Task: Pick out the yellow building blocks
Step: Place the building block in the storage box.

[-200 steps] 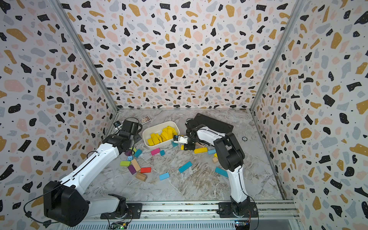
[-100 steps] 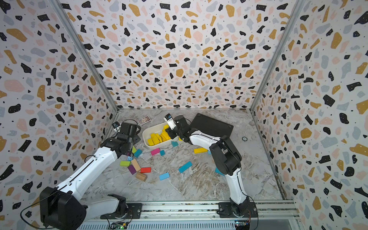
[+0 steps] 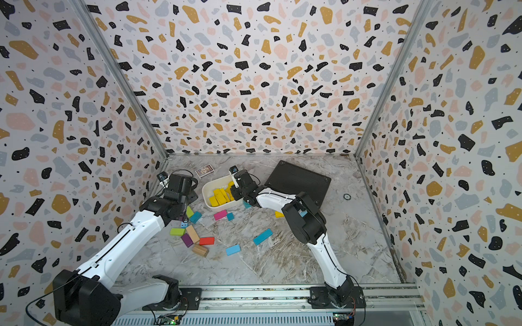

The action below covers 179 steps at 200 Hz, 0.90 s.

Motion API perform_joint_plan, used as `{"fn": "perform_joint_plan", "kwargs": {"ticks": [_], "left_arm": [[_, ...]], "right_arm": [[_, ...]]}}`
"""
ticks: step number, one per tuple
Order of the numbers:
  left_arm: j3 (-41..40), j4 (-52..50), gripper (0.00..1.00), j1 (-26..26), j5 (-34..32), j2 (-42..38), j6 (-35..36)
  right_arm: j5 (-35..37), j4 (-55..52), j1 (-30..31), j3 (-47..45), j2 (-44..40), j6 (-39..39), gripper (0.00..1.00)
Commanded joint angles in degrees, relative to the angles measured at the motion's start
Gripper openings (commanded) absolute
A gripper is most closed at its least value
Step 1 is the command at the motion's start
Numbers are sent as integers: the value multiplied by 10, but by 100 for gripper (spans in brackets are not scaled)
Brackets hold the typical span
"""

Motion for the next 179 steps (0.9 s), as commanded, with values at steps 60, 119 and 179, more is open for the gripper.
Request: {"fn": "perform_joint_plan", "kwargs": {"ticks": [60, 119, 179], "left_arm": [[-13, 18, 67, 2, -7, -32, 8], [-17, 14, 67, 2, -2, -34, 7], [-20, 24, 66, 2, 17, -23, 3]], "right_arm": [[21, -89, 3, -32, -155, -24, 64], [6, -200, -12, -224, -328, -133, 61], [-163, -476, -118, -200, -330, -541, 59]]}}
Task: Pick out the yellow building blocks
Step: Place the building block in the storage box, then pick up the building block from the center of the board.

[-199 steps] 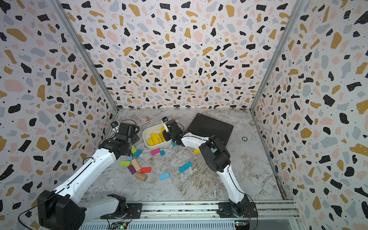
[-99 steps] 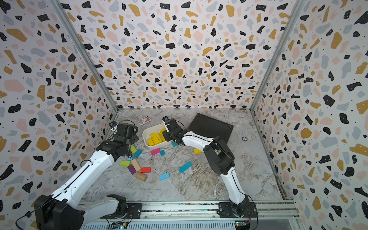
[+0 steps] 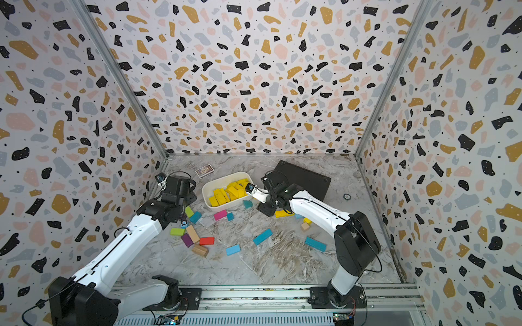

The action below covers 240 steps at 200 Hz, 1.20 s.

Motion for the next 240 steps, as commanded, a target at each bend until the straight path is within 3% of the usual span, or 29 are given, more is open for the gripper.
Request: {"fn": "perform_joint_plan", "kwargs": {"ticks": [1, 72, 141, 181, 240], "left_arm": [[-6, 18, 66, 2, 10, 2, 1], [1, 35, 68, 2, 29, -15, 27], [-16, 64, 70, 2, 39, -25, 41], [-18, 70, 70, 2, 38, -25, 46], [-22, 86, 71, 2, 45, -20, 44]], "right_arm": [[-42, -123, -37, 36, 8, -150, 59], [-16, -121, -62, 58, 98, -275, 60], [0, -124, -79, 82, 157, -291, 56], [8, -117, -79, 85, 180, -262, 48], [4, -92, -78, 73, 166, -245, 24]]}}
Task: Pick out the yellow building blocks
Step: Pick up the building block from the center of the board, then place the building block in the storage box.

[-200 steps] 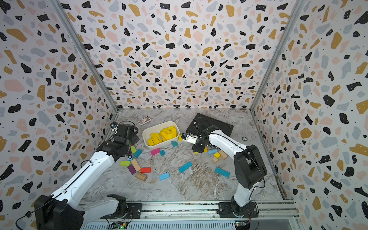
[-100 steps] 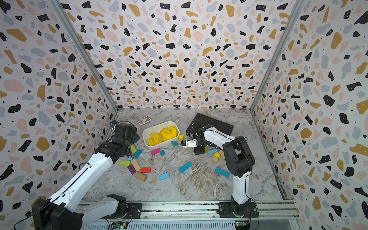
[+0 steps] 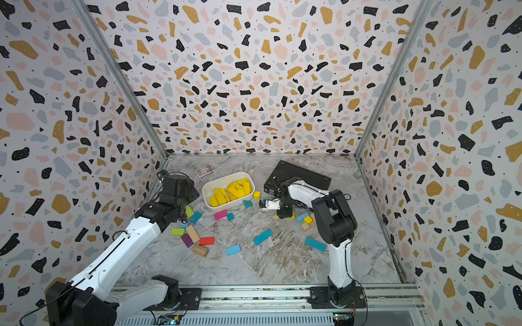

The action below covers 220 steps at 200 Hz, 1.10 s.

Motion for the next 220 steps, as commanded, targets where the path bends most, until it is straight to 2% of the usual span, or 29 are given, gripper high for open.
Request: {"fn": "perform_joint_plan", "kwargs": {"ticks": [1, 25, 39, 52, 68, 83, 100, 119, 153, 178, 220], "left_arm": [[-10, 26, 71, 2, 6, -3, 10], [-12, 38, 73, 2, 32, -3, 26], [-17, 65, 74, 2, 76, -4, 51], [-17, 94, 74, 1, 171, -5, 76], [-9, 111, 74, 2, 349, 0, 83], [-18, 141, 70, 1, 505, 16, 51], [-20, 165, 66, 1, 602, 37, 40], [-18, 212, 68, -9, 638, 43, 43], [14, 215, 68, -19, 710, 97, 52], [26, 189, 62, -29, 690, 112, 61], [57, 157, 58, -56, 650, 138, 99]], "right_arm": [[-9, 7, 1, 2, -21, 17, 24], [-31, 44, 0, -11, -55, 45, 18], [-64, 87, 2, -32, -92, 82, 15], [-106, 147, 2, -64, -136, 139, 14], [-151, 231, 14, -111, -185, 213, 14], [-164, 306, 32, -156, -223, 266, 14], [-163, 381, 49, -188, -252, 324, 13], [-166, 442, 65, -191, -264, 376, 13], [-167, 469, 91, -157, -256, 402, 13], [-168, 482, 98, -140, -245, 419, 14], [-177, 469, 112, -113, -233, 411, 14]]}}
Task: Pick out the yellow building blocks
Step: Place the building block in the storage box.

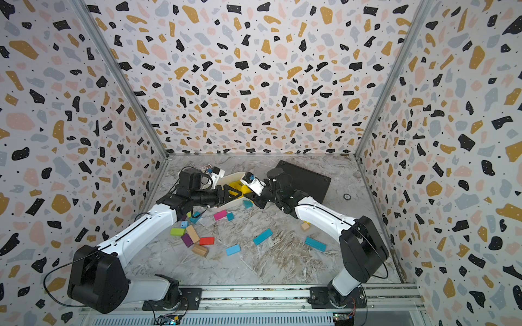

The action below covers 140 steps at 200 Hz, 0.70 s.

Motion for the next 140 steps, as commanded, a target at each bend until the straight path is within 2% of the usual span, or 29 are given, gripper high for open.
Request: {"fn": "perform_joint_plan", "kwargs": {"ticks": [1, 26, 65, 140], "left_arm": [[37, 0, 58, -20, -10, 10, 36], [45, 2, 54, -33, -34, 15, 46], [25, 54, 47, -33, -38, 9, 23], [23, 49, 16, -34, -40, 17, 19]], "right_arm": [[-14, 4, 9, 33, 2, 7, 14], [-13, -16, 14, 37, 1, -7, 14], [-20, -22, 19, 31, -6, -12, 14], [-9, 0, 27, 23, -6, -9, 14]]}}
